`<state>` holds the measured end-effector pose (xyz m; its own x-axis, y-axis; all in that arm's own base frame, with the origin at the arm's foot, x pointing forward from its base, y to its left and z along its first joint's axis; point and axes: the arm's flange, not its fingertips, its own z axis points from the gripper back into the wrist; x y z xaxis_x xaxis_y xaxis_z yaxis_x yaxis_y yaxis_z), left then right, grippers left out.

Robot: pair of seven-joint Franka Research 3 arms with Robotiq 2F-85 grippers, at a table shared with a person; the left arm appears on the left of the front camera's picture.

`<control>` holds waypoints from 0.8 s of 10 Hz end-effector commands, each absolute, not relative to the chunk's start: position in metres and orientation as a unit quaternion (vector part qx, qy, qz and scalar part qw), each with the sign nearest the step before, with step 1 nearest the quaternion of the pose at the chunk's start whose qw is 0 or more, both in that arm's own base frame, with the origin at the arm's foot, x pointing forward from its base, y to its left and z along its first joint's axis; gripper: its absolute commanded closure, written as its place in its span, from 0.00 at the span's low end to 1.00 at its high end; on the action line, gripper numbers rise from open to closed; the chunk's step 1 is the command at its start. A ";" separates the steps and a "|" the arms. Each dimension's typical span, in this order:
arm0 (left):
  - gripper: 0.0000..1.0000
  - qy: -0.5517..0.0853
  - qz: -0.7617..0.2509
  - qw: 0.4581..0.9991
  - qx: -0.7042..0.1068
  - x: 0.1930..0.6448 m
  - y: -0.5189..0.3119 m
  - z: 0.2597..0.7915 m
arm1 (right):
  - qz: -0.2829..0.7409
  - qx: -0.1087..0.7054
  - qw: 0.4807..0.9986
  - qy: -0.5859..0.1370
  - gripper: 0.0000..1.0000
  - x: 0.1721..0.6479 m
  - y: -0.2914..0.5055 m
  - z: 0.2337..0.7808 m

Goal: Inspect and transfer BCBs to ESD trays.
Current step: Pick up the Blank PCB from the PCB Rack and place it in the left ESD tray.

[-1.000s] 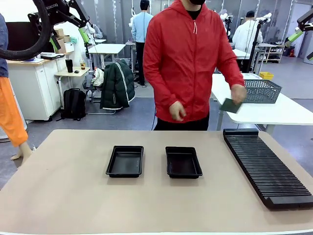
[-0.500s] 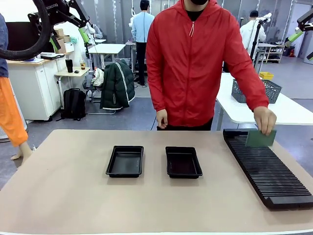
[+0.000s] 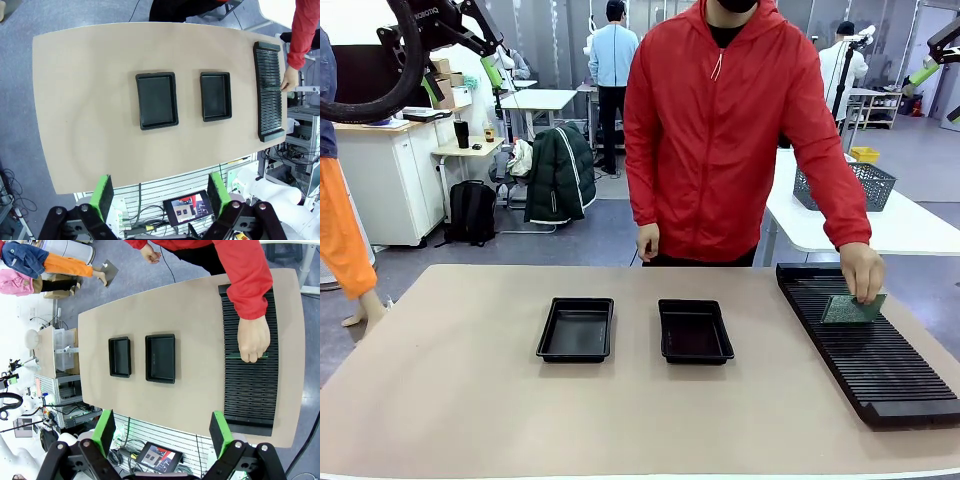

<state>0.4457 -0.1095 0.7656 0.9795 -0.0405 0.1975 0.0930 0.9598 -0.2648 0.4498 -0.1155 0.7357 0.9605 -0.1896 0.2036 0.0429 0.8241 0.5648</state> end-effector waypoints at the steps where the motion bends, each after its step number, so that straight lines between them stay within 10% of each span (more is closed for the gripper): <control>1: 0.00 -0.096 -0.034 0.985 -0.138 0.446 -0.109 0.766 | -0.062 0.290 0.947 -0.127 0.00 0.449 -0.116 0.736; 8: 0.00 -0.096 -0.034 0.985 -0.138 0.446 -0.109 0.766 | -0.062 0.290 0.947 -0.127 0.00 0.449 -0.116 0.736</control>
